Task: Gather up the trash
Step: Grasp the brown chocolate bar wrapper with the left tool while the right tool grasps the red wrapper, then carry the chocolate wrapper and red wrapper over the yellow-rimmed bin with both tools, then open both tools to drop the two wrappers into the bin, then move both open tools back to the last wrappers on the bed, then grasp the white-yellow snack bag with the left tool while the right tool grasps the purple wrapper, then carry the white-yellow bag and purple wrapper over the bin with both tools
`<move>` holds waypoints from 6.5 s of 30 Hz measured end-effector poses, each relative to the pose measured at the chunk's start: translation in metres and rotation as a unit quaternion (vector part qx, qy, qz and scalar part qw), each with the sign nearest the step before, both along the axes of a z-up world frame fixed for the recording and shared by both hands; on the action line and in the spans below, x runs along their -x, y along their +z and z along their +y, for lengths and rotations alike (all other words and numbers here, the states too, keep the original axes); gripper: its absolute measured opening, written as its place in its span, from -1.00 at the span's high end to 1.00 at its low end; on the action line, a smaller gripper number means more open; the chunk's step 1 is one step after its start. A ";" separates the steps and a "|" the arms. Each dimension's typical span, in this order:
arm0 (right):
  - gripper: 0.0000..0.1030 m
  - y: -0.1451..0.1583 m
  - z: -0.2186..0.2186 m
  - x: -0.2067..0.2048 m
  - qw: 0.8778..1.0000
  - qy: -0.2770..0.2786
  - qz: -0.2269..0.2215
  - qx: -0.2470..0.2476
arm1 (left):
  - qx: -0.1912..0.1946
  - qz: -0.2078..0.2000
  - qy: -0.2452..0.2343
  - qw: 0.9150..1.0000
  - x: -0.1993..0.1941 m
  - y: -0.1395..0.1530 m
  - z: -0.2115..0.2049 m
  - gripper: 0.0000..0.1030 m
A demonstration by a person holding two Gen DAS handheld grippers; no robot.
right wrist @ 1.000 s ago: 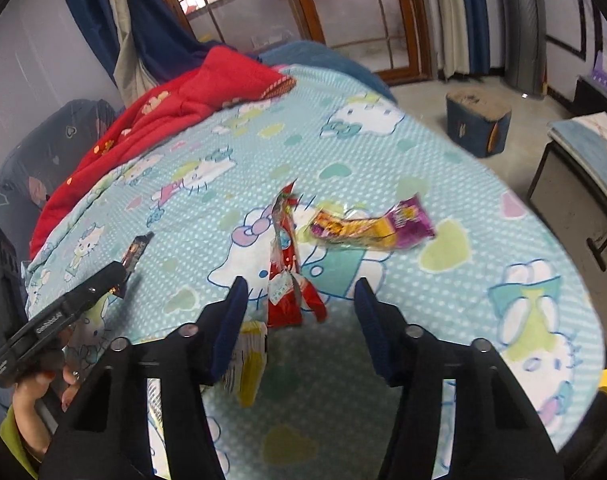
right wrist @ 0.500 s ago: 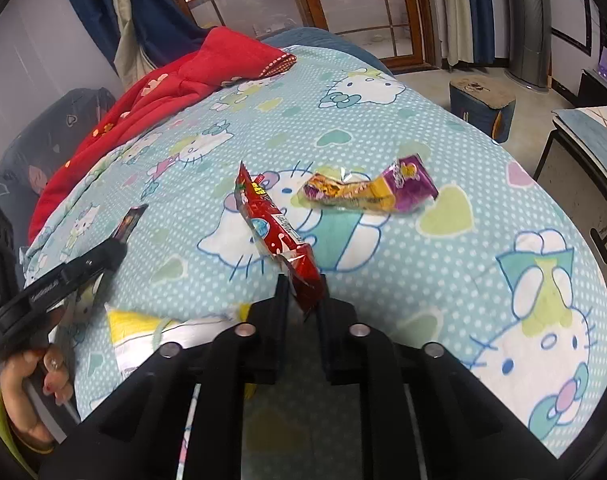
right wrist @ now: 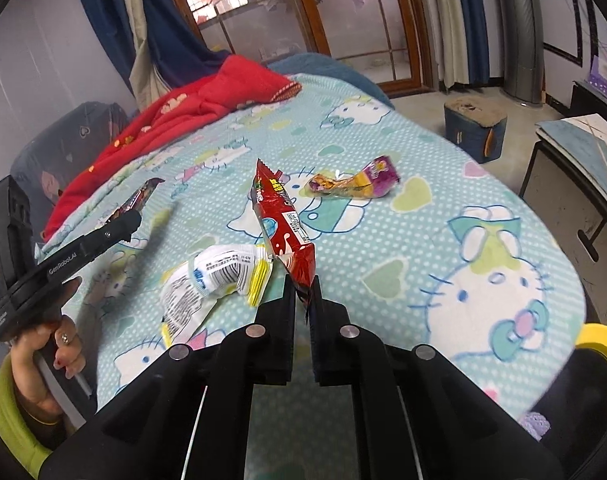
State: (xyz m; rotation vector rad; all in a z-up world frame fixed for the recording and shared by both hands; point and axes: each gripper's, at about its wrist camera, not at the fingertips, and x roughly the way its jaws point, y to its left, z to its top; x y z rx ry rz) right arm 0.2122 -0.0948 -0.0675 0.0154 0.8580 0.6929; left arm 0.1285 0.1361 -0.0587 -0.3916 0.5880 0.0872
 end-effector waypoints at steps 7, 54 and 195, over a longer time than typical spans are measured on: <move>0.87 0.015 -0.033 0.013 1.000 -0.027 -0.010 -0.013 | 0.022 -0.019 -0.066 0.997 0.007 0.014 -0.035 0.81; 0.87 -0.027 -0.244 0.066 0.971 -0.230 0.063 0.027 | -0.088 -0.029 -0.355 0.930 0.021 0.000 -0.252 0.81; 0.46 0.002 -0.105 -0.017 0.989 -0.139 0.028 -0.048 | -0.042 0.011 -0.194 0.980 -0.009 0.000 -0.117 0.23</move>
